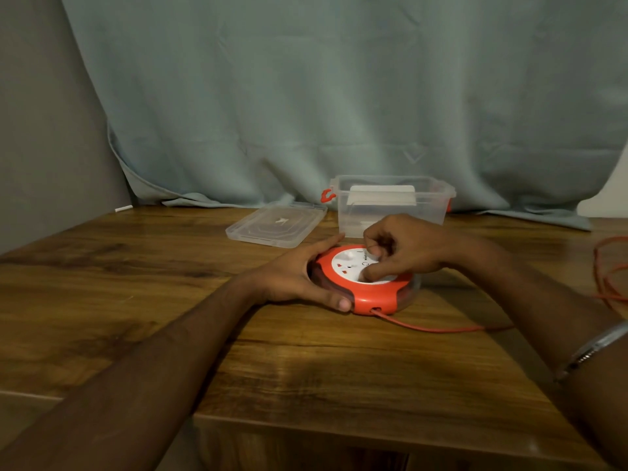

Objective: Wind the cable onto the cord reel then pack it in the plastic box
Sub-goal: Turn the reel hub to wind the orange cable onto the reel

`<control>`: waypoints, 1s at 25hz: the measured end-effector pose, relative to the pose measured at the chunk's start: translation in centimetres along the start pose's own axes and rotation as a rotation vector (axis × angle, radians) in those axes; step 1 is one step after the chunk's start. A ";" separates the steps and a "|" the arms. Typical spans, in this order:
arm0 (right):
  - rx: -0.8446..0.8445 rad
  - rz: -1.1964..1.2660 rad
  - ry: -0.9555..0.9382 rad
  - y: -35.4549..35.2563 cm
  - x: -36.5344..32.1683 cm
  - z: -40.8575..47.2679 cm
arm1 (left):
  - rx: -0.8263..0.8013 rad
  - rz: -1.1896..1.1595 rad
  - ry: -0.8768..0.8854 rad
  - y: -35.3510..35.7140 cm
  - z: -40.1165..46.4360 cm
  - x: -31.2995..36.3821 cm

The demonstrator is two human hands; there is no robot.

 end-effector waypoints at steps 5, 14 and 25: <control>0.010 -0.030 0.062 0.5 -0.6 0.2 | -0.012 -0.013 0.004 0.0 0.1 -0.2; 0.114 -0.082 -0.010 1.1 -1.1 1.1 | -0.007 0.000 0.003 -0.2 0.3 -0.6; -0.149 0.148 0.022 -0.7 0.9 -0.3 | -0.019 -0.001 -0.009 0.0 -0.1 0.3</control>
Point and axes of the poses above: each hand's wrist, its own z-axis towards the middle knuckle, its own y-axis out of the palm, x = y × z, the point moved 2 cm from there along z, towards the middle knuckle, and after that the axes turned 13 degrees about -x, right-handed, at the moved point
